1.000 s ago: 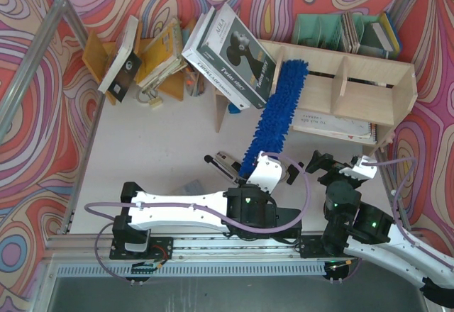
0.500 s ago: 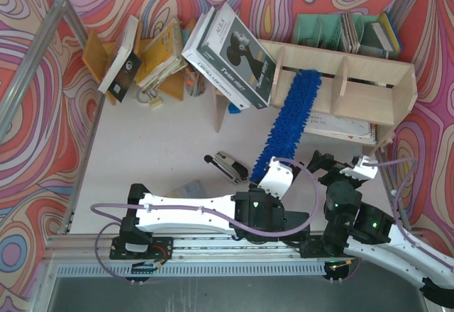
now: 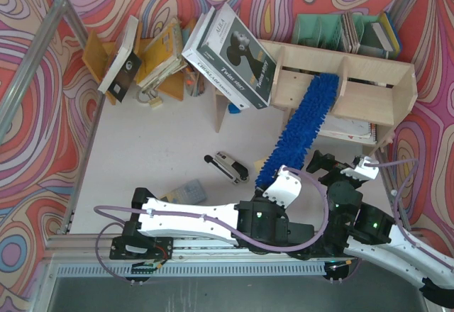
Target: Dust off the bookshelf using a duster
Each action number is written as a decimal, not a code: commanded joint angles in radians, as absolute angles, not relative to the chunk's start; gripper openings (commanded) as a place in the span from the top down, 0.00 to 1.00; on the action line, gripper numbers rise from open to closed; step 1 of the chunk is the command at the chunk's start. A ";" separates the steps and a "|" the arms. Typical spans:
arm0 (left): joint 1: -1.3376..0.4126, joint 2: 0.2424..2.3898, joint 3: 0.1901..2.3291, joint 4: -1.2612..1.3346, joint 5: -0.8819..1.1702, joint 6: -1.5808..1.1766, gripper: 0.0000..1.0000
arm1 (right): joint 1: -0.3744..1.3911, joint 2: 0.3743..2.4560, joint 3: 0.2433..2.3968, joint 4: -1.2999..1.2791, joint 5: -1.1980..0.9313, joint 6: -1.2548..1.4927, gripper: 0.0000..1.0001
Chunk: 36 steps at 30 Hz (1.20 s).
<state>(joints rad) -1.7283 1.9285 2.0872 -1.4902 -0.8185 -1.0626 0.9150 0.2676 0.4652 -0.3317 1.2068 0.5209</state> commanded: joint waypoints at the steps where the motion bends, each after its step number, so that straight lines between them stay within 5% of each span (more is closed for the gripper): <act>1: -1.732 1.829 2.037 -1.522 -0.928 -1.090 1.00 | 0.914 0.255 0.464 -0.350 1.226 0.535 0.01; 36: -1.727 1.835 1.875 -1.331 -0.813 -0.983 1.00 | 0.914 0.253 0.463 -0.351 1.226 0.540 0.01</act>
